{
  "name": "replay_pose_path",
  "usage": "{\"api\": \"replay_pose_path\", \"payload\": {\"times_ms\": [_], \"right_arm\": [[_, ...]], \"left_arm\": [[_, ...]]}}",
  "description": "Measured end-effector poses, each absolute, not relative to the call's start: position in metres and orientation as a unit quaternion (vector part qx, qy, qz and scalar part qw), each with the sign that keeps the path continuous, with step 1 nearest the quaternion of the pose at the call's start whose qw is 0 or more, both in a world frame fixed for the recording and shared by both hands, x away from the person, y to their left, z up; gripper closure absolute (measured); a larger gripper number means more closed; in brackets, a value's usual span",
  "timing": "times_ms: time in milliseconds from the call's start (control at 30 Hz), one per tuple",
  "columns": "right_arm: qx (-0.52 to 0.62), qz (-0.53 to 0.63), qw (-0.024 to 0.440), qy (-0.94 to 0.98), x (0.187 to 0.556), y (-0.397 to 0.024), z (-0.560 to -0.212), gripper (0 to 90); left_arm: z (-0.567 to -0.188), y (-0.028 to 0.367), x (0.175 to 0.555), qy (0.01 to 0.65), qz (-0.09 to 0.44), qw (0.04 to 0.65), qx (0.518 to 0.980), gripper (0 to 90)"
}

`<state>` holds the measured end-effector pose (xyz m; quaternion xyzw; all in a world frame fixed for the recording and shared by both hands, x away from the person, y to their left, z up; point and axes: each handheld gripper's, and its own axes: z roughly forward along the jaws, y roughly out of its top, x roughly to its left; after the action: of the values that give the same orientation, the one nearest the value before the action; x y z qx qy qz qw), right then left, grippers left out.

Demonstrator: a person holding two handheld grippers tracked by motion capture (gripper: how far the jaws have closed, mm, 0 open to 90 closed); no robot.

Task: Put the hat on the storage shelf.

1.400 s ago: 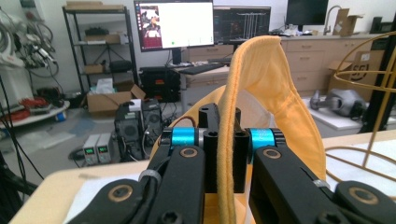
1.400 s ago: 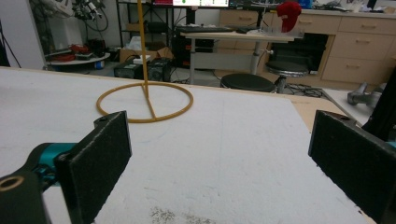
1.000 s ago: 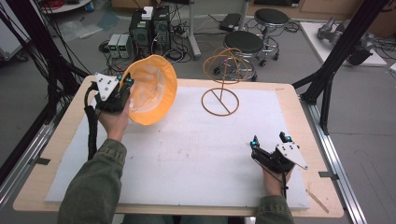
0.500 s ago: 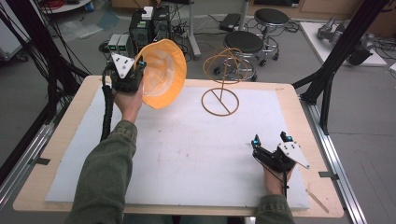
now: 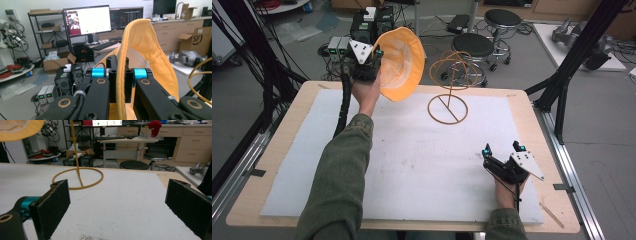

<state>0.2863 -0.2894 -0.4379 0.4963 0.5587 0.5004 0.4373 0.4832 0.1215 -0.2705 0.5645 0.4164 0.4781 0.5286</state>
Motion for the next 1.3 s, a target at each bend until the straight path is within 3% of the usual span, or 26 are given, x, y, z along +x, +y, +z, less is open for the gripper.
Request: {"api": "replay_pose_path", "payload": {"times_ms": [333,700,1000,1300], "right_arm": [[0.500,0.505,0.436,0.552,0.287,-0.291,-0.438,4.7],[0.500,0.511,0.434,0.548,0.288,-0.293,-0.438,4.7],[0.506,0.514,0.429,0.544,0.288,-0.293,-0.438,4.9],[0.505,0.516,0.429,0.543,0.288,-0.294,-0.437,4.9]], "left_arm": [[-0.242,0.079,0.498,0.388,0.499,0.521,0.573,87.9],[-0.212,0.002,0.489,0.324,0.522,0.531,0.584,87.8],[-0.221,-0.061,0.476,0.260,0.494,0.538,0.631,87.5],[-0.237,-0.094,0.464,0.194,0.434,0.572,0.669,87.5]]}}
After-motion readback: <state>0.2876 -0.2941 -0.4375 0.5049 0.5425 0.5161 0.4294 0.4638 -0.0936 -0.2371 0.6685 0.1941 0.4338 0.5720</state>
